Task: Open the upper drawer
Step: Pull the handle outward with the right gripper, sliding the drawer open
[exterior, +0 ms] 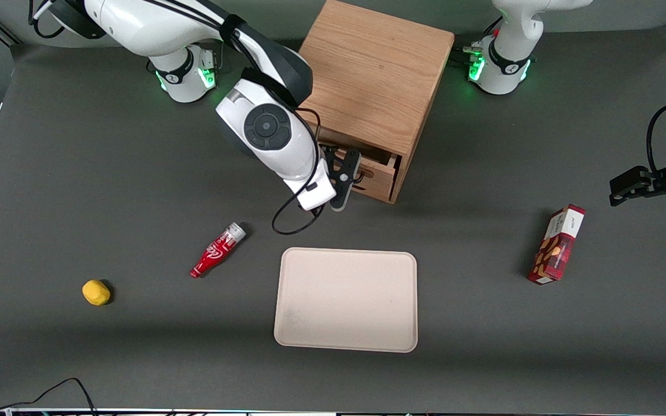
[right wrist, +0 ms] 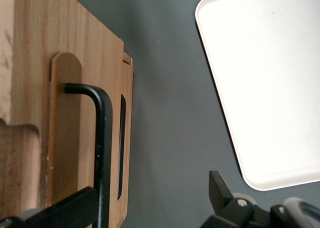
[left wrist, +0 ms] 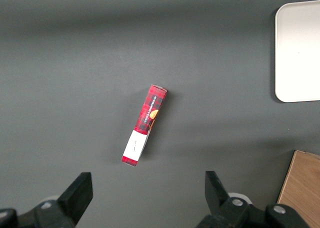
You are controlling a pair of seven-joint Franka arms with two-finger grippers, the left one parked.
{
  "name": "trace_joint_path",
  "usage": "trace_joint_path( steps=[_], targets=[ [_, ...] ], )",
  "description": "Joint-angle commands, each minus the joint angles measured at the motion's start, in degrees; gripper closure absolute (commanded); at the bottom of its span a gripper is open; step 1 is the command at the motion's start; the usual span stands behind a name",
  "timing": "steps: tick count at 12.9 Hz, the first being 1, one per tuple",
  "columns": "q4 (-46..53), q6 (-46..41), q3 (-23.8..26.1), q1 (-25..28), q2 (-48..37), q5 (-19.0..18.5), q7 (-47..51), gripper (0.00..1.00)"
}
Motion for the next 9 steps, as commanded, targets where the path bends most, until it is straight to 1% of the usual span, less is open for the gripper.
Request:
trace_joint_path(
  steps=[1,2,5,7,9],
  targets=[
    [-0.3,1.1,-0.4,0.0,0.2,2.5,-1.9,0.00],
    [-0.2,0.9,-0.4,-0.3,0.0,3.6,-1.9,0.00],
    [0.4,-1.3,0.0,-0.8,-1.0,5.4,-1.8,0.00],
    [0.4,-1.7,0.0,-0.9,-1.3,5.5,-1.9,0.00],
    [0.1,-0.7,-0.5,-0.8,-0.4,5.3,-4.2,0.00]
  ],
)
